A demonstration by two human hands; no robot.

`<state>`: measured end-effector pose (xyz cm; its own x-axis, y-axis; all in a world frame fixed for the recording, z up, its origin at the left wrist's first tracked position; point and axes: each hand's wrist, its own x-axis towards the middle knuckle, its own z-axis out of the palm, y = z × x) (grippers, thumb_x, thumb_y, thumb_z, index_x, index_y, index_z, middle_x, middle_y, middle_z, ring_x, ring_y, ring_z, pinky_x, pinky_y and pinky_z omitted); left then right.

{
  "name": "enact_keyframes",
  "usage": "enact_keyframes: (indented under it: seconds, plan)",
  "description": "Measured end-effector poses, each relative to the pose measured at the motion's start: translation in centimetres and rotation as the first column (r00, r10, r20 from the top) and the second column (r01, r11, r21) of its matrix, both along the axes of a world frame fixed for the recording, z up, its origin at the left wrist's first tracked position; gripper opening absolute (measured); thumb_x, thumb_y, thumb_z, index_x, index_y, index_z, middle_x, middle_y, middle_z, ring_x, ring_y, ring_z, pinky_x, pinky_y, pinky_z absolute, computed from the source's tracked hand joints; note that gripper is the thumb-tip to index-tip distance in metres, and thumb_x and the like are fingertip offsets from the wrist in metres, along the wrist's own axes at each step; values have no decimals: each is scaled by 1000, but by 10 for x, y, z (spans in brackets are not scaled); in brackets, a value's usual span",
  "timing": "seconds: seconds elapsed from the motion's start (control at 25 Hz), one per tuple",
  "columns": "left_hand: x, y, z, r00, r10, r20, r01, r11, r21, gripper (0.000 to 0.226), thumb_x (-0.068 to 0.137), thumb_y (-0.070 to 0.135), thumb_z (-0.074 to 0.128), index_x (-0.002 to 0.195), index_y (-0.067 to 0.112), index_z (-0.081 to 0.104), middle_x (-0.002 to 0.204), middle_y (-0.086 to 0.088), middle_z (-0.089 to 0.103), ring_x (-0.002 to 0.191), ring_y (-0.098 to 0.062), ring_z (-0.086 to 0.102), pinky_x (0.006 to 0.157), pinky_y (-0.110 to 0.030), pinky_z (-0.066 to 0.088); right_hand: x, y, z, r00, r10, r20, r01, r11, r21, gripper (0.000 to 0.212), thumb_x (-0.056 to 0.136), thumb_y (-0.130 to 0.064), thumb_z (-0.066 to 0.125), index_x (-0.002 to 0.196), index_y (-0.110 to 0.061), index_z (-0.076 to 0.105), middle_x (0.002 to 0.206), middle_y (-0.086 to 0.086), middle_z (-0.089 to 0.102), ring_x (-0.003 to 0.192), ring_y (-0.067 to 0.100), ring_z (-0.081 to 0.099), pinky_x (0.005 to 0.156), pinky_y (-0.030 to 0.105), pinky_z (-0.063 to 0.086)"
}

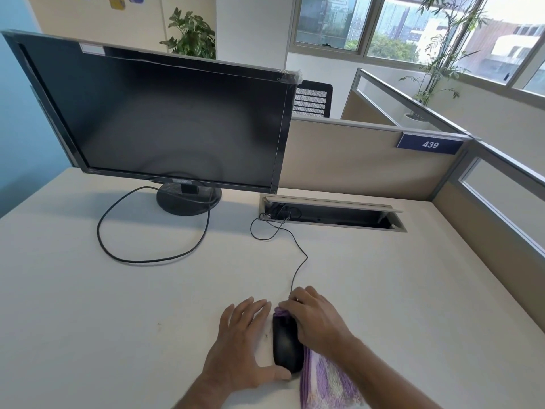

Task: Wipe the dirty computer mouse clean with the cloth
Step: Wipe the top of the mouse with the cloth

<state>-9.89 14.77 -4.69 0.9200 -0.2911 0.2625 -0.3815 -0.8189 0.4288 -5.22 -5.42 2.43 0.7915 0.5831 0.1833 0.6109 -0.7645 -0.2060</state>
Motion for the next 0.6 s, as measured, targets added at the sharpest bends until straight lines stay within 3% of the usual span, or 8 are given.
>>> enact_keyframes:
  seconds: [0.36, 0.6]
  plan:
    - [0, -1, 1, 999, 14, -38, -16, 998, -54, 131, 53, 102, 50, 150, 14, 42, 157, 6, 36, 148, -18, 22, 118, -50, 17, 3, 13, -5, 999, 33, -23, -36, 987, -158, 33, 87, -8, 50, 114, -18, 65, 112, 4, 55, 95, 27, 48, 75, 36, 48]
    - [0, 0, -2, 997, 17, -74, -20, 999, -49, 128, 54, 102, 53, 154, 24, 34, 159, 13, 29, 150, -12, 13, 121, -50, 11, -28, 7, -11, 995, 85, 50, -80, 993, -91, 31, 65, -11, 72, 95, -19, 69, 94, 2, 62, 78, 24, 56, 62, 32, 54]
